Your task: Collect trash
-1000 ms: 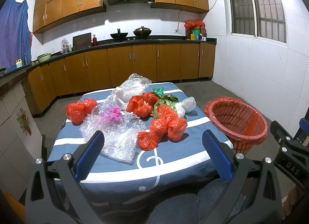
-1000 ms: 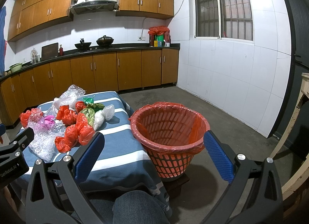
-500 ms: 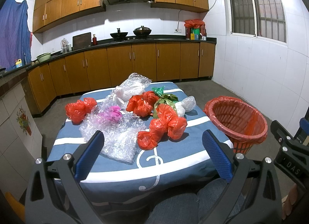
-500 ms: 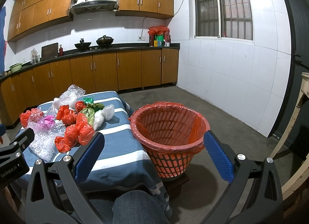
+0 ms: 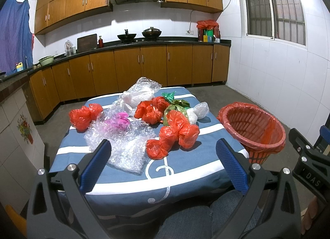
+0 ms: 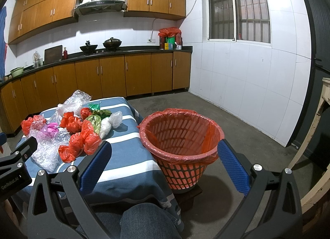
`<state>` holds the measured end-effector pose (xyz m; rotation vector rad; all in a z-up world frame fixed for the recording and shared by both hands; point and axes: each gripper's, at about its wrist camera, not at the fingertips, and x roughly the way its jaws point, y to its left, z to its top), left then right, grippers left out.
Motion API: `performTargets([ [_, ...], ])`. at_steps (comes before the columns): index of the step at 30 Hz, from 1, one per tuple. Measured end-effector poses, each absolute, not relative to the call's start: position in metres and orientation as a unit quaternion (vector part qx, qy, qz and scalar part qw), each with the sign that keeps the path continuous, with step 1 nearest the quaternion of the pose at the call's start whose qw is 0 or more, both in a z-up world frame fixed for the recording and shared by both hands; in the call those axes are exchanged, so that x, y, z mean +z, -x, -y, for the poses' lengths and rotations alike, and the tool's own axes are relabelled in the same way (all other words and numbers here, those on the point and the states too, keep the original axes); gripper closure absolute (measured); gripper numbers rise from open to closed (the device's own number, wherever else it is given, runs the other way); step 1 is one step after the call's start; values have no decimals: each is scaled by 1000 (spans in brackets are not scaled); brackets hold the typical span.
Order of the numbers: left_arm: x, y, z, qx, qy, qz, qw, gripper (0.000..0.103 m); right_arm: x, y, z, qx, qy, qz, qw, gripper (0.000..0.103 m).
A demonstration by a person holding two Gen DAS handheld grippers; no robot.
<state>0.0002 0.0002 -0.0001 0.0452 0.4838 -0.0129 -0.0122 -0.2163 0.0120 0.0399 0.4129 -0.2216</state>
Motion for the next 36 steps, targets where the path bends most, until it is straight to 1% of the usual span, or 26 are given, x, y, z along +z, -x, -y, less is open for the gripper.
performTargets([
  [29,-5,0,-2,1,-21,-243,970,4,11,4,215,-104,-18,-208,972,2],
  [36,-15,-9,-43,43,-6,-254,966,4,9,-22,197,-63,-13,-217,974,2],
])
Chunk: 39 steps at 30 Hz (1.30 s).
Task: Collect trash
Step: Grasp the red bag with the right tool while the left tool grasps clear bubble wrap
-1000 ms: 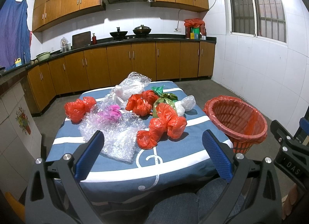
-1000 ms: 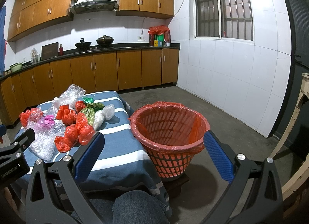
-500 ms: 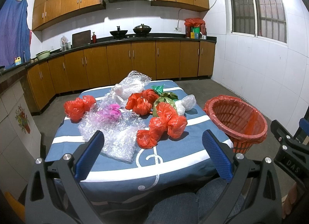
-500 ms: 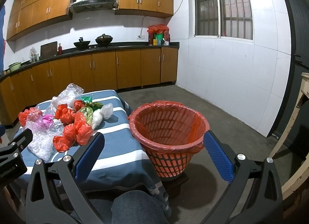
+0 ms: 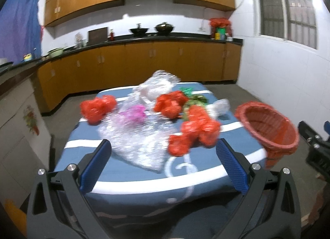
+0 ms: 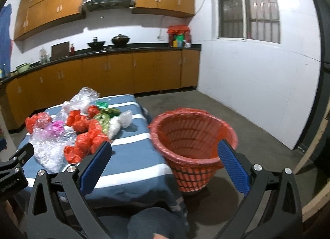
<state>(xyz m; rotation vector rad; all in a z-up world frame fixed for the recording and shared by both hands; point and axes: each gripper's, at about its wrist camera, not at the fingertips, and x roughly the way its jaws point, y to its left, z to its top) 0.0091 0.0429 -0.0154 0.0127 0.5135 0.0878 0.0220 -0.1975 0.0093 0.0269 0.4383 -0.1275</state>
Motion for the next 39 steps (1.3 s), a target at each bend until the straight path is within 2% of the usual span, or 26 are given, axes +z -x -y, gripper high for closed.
performTargets([
  [6,-30,-25,-105,104,20,-275,955,4,-3,-59,169,0,-12,-240,971,2],
  [10,-38,-38,-134,130,23,-277,952,4,-15,-85,145,35,-5,-258,966,9],
  [13,-46,-56,-148,142,19,-278,950,4,-24,-104,130,50,2,-266,963,9],
  [16,-53,-74,-157,143,16,-284,948,8,-36,-131,114,60,7,-283,957,16],
  [25,-67,-121,-174,127,23,-302,945,16,-72,-192,108,50,-11,-343,938,17],
  [26,-69,-126,-175,126,22,-305,944,17,-76,-195,108,53,-13,-351,935,20],
  [28,-75,-135,-177,118,24,-314,942,20,-84,-199,108,69,-17,-370,926,43],
  [29,-78,-139,-177,115,25,-319,940,23,-89,-199,107,83,-20,-380,921,50],
  [31,-84,-145,-177,108,25,-329,938,27,-94,-194,107,100,-21,-388,916,69],
  [32,-88,-149,-177,102,24,-336,936,31,-95,-195,105,103,-19,-388,916,73],
  [33,-90,-151,-176,99,23,-341,934,33,-96,-193,105,108,-18,-389,915,82],
  [34,-93,-153,-176,95,22,-347,933,39,-97,-191,105,113,-18,-389,914,88],
  [36,-99,-155,-175,86,25,-356,930,51,-94,-186,106,118,-20,-385,915,90],
  [38,-101,-155,-177,74,36,-361,929,74,-89,-182,107,122,-21,-378,918,92],
  [39,-102,-154,-177,70,40,-361,929,79,-86,-181,107,124,-21,-374,919,93],
])
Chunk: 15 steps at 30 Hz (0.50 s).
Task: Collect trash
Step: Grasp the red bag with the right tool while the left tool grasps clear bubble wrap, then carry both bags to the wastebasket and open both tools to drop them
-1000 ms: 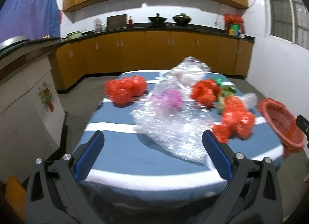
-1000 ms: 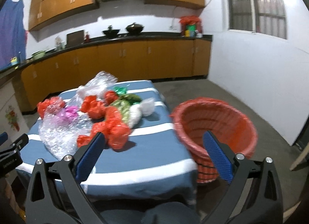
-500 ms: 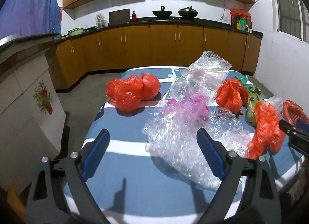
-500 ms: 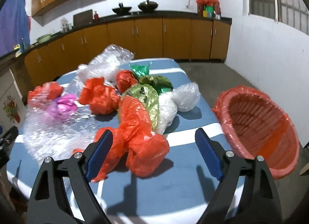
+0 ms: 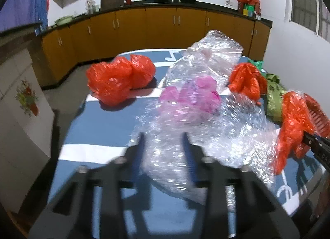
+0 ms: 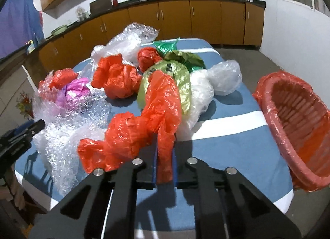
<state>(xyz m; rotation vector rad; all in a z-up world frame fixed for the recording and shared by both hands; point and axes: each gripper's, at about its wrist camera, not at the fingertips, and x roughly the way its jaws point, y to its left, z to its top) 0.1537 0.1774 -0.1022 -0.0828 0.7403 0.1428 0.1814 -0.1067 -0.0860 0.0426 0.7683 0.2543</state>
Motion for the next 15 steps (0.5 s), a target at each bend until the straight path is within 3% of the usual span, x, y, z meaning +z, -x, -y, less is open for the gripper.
performTargets([
  [2,-101,-150,-178,61,50,-359,930,92,-78,-177,109,127,-23,-363,923,94],
  [4,-97,-146,-177,55,54,-352,933,96,-72,-174,110,129,-24,-356,925,94],
  [15,-57,-116,-164,28,58,-298,952,99,-36,-156,129,126,-41,-308,942,95],
])
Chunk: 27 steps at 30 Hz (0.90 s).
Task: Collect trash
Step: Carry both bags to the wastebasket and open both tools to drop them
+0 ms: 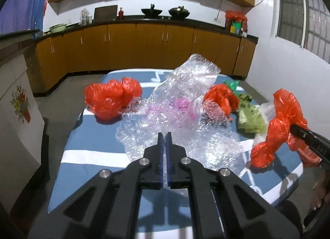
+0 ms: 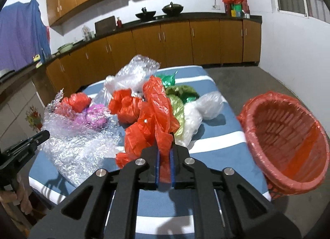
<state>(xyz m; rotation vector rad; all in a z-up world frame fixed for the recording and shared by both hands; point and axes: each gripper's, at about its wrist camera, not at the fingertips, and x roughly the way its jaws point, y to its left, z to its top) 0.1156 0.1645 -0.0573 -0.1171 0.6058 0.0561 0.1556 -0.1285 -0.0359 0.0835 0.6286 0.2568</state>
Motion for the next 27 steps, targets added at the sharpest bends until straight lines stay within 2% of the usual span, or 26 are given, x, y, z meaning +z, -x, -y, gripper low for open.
performTargets([
  [15,7,-102,-118,-8,58,-234,970,99,-1,-144,188,68,-63,-259,961,95],
  [27,34,-140,-29,-87,60,-216,971,99,11,-143,271,-57,-72,-237,967,95],
])
